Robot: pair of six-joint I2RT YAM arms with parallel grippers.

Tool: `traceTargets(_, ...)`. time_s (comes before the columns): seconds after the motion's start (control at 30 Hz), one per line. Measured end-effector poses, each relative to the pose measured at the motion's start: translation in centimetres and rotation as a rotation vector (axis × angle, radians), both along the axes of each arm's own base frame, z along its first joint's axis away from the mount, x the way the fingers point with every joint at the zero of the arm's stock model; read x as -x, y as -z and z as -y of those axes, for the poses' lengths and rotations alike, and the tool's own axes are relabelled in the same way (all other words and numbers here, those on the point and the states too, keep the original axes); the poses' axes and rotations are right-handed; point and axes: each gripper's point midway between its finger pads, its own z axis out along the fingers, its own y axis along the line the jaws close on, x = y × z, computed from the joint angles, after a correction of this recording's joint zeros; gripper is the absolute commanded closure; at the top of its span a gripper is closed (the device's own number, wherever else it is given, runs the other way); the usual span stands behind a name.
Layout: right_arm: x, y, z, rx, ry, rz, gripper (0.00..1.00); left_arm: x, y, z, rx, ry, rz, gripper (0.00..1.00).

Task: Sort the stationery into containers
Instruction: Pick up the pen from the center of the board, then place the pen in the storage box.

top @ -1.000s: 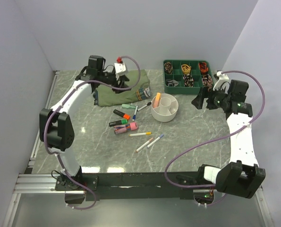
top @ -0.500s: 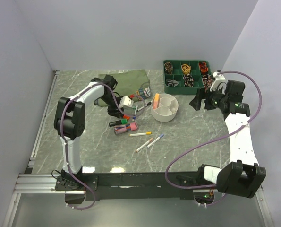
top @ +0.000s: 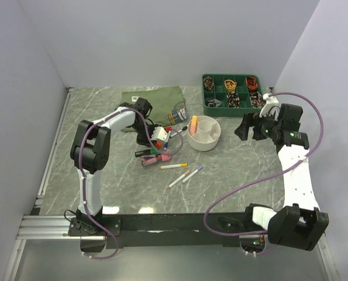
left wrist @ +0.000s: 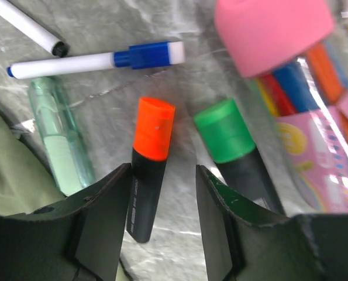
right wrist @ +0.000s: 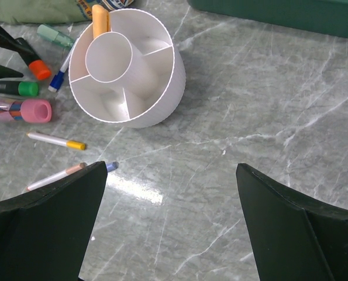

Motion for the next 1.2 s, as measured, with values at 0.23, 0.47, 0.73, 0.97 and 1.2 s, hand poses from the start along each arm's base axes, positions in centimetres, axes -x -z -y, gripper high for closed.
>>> traceTargets(0.23, 0.2, 0.4, 0.0, 0.001, 0.003, -0.008, 0.0, -1.1, 0.8, 0.8, -0.01, 0.004, 0.02, 0.49)
traceTargets(0.47, 0.4, 0.9, 0.0, -0.001, 0.004, -0.017, 0.0, -1.0, 0.9, 1.6, -0.009, 0.019, 0.019, 0.68)
traceTargets(0.73, 0.4, 0.8, 0.1, 0.004, 0.009, -0.014, 0.0, -0.6, 1.0, 2.1, -0.005, 0.0, 0.001, 0.98)
traceTargets(0.97, 0.4, 0.8, 0.2, 0.007, 0.012, -0.015, 0.0, 0.9, -0.9, 2.5, 0.068, -0.089, -0.136, 0.94)
traceTargets(1.2, 0.4, 0.8, 0.1, 0.003, 0.014, -0.014, 0.0, -2.1, -15.1, 8.2, 0.551, -0.177, -0.036, 0.99)
